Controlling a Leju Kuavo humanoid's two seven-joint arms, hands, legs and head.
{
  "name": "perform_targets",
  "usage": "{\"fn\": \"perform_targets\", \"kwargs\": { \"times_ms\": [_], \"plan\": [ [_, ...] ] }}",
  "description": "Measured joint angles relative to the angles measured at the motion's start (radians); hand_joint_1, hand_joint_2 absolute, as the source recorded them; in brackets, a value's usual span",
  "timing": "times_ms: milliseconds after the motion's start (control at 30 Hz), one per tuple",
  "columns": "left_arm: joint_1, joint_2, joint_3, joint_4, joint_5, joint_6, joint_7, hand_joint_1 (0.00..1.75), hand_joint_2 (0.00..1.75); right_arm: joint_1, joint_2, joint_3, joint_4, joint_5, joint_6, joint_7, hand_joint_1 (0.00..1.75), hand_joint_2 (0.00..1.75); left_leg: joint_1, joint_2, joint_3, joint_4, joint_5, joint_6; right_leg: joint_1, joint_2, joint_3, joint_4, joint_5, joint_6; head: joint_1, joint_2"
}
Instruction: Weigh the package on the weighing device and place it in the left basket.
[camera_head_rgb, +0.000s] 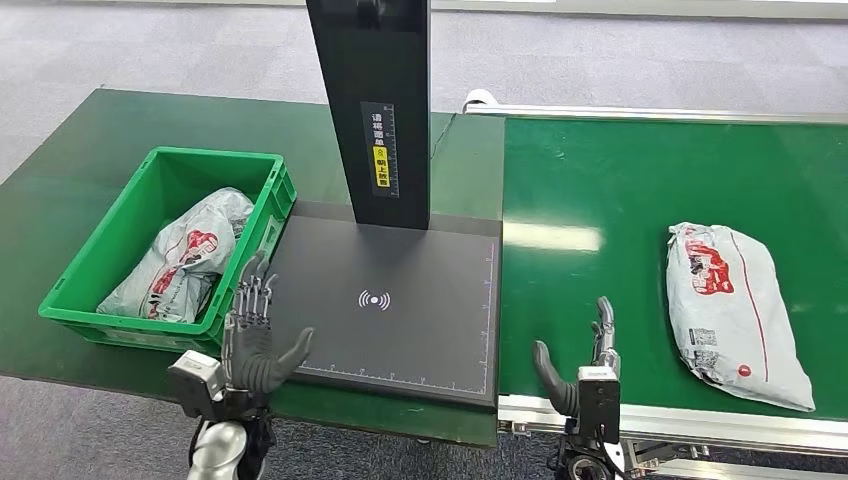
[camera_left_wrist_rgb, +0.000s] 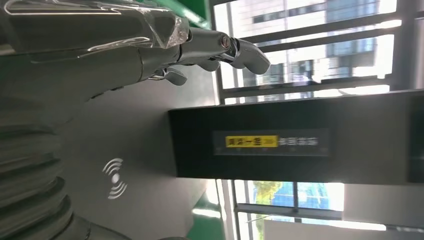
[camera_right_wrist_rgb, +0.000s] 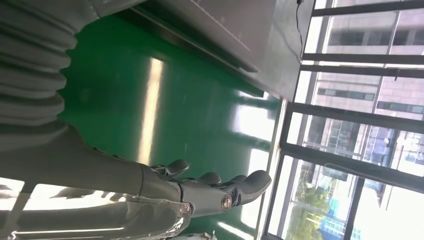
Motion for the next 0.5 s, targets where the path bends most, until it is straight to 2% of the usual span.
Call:
{"fn": "perform_targets", "kwargs": {
  "times_ms": [233, 500],
  "plan": [
    [-0.017, -0.024, -0.043, 0.156, 0.059, -0.002, 0.000, 0.00, 1.75, -0.010, -0.001, 0.038, 0.034, -0.034, 0.005, -0.002, 0.00, 1.75, 0.000, 0.000, 0.000, 0.000, 0.000, 0.000, 0.000, 0.000, 0.000, 0.000, 0.000, 0.000, 0.000, 0.000],
    [-0.032, -0.040, -0.060, 0.245, 0.072, -0.001, 0.000, 0.00, 1.75, -0.010, -0.011, 0.085, 0.048, -0.102, 0.016, -0.002, 0.00, 1.75, 0.000, 0.000, -0.001, 0.000, 0.000, 0.000, 0.000, 0.000, -0.001, 0.000, 0.000, 0.000, 0.000, 0.000]
  ]
}}
